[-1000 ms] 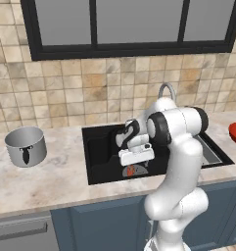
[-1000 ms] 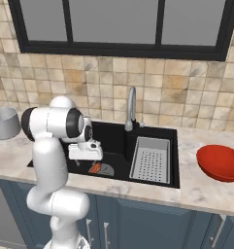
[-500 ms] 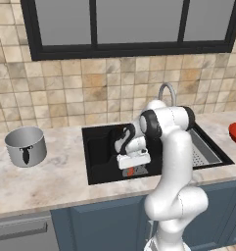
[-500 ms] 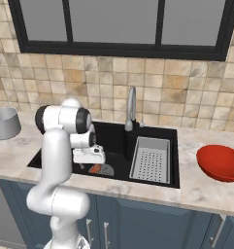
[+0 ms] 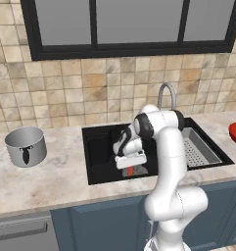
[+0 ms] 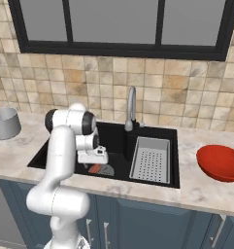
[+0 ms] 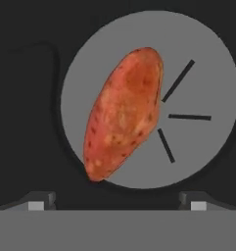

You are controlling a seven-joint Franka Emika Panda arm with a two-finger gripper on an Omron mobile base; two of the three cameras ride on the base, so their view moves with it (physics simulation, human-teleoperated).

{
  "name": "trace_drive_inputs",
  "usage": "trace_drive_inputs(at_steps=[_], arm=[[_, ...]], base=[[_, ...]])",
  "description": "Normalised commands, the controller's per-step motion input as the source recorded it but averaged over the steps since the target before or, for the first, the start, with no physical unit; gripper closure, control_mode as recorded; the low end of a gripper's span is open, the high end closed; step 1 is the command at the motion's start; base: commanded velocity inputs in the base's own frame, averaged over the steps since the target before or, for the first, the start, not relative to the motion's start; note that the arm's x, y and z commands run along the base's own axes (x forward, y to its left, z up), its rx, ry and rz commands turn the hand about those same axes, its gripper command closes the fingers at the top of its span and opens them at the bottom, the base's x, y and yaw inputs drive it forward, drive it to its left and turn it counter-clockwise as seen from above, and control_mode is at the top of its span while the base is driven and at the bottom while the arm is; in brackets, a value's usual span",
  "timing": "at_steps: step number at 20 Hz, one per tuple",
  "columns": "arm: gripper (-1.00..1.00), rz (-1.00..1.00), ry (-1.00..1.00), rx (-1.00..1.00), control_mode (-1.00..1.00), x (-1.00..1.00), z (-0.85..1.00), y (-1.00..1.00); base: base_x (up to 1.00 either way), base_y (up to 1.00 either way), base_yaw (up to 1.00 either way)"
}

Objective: Pick the sweet potato from the sink and place it in the bowl. Then pick the bowl and place it in the microwave. Then close the microwave door and press the start button.

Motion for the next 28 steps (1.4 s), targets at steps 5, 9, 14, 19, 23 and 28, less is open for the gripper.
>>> trace_drive_inputs(at_steps=[5,9,14,19,23,28], arm=[[-1.00,0.00,0.00,0.02,-1.00,0.65,-0.28,0.00],[-1.00,0.00,0.00,0.00,-1.00,0.28,-0.51,0.00],[-1.00,0.00,0.00,0.00,-1.00,0.12,-0.51,-0.03],[1.00,-0.05,0.03,0.00,-1.00,0.00,-0.25,-0.01],[1.00,0.00,0.08,-0.01,-1.00,0.04,0.00,0.00],[1.00,0.00,0.02,0.00,-1.00,-0.09,0.20,-0.09]], base=[[0.00,0.00,0.00],[0.00,0.00,0.00],[0.00,0.00,0.00],[0.00,0.00,0.00],[0.00,0.00,0.00],[0.00,0.00,0.00]])
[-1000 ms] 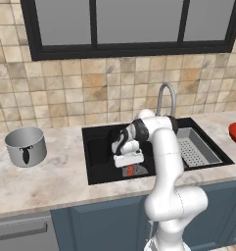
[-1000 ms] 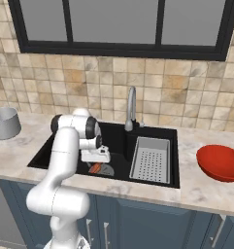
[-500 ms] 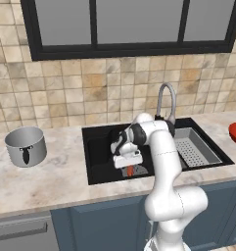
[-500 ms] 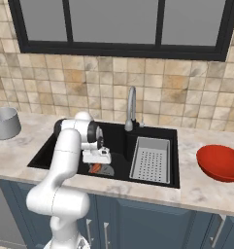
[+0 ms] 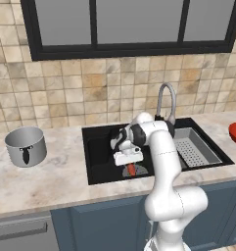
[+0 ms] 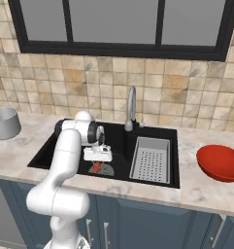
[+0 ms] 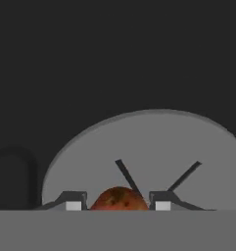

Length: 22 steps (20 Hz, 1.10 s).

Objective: Pick the sweet potato from the sink and place it in the bowl. Then pick the bowl and place it in the microwave. Then close the microwave door and press the start button.

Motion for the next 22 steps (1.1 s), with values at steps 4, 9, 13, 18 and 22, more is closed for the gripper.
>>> trace_drive_inputs(at_steps=[4,9,13,18,22], arm=[[1.00,0.00,-0.02,0.00,-1.00,-0.04,0.70,-0.06],[1.00,0.00,-0.11,0.00,-1.00,0.00,1.00,-0.02],[1.00,0.05,-0.22,-0.01,-1.00,-0.08,1.00,-0.05],[1.00,0.11,-0.32,-0.05,-1.00,-0.44,1.00,-0.18],[1.00,0.12,-0.30,-0.06,-1.00,-0.76,1.00,-0.06]], base=[[0.00,0.00,0.00],[0.00,0.00,0.00],[0.00,0.00,0.00],[0.00,0.00,0.00],[0.00,0.00,0.00]])
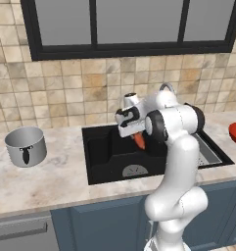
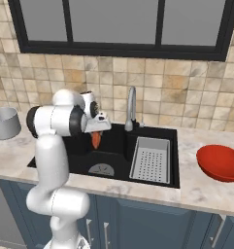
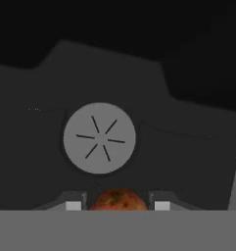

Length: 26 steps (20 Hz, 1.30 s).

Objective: Pick the sweet potato from the sink and place it in the bowl. Then pick the bowl and place it in the microwave. Then close the microwave door and press the start button.

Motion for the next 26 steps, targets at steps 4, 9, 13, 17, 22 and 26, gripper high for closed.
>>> trace_drive_inputs(at_steps=[4,9,13,17,22,26], arm=[[1.00,0.10,-0.20,-0.02,-1.00,-0.67,1.00,0.00],[1.00,0.06,-0.10,0.00,-1.00,-0.43,1.00,0.00],[1.00,0.00,-0.05,0.00,-1.00,-0.44,1.00,0.00],[1.00,0.00,0.00,0.00,-1.00,-0.68,1.00,-0.18],[1.00,0.00,0.00,0.00,-1.00,-0.86,0.67,-0.75],[1.00,0.00,0.00,0.00,-1.00,-0.94,0.15,-1.00]], base=[[0.00,0.00,0.00],[0.00,0.00,0.00],[0.00,0.00,0.00],[0.00,0.00,0.00],[0.00,0.00,0.00],[0.00,0.00,0.00]])
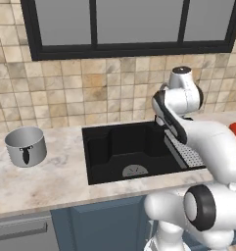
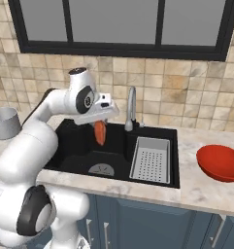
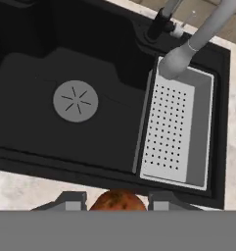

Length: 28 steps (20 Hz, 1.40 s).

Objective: Pick the sweet potato from the sink and place it in the bowl. Then pick the bowl and place it in the microwave. Then close the microwave door and press the start button.

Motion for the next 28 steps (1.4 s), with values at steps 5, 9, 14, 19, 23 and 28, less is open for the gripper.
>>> trace_drive_inputs(at_steps=[5,9,14,19,23,28], arm=[[1.00,0.00,0.00,-0.01,-1.00,-0.71,0.02,-1.00],[1.00,0.00,0.00,-0.03,-1.00,-0.37,0.02,-1.00],[1.00,0.00,0.04,-0.10,-1.00,-0.02,0.00,-1.00],[1.00,0.00,0.09,-0.11,-1.00,0.00,0.00,-1.00],[1.00,0.00,0.06,-0.07,-1.00,0.09,0.00,-1.00],[1.00,0.03,0.06,-0.05,-1.00,0.12,-0.05,-0.86]], base=[[0.00,0.00,0.00],[0.00,0.00,0.00],[0.00,0.00,0.00],[0.00,0.00,0.00],[0.00,0.00,0.00],[0.00,0.00,0.00]])
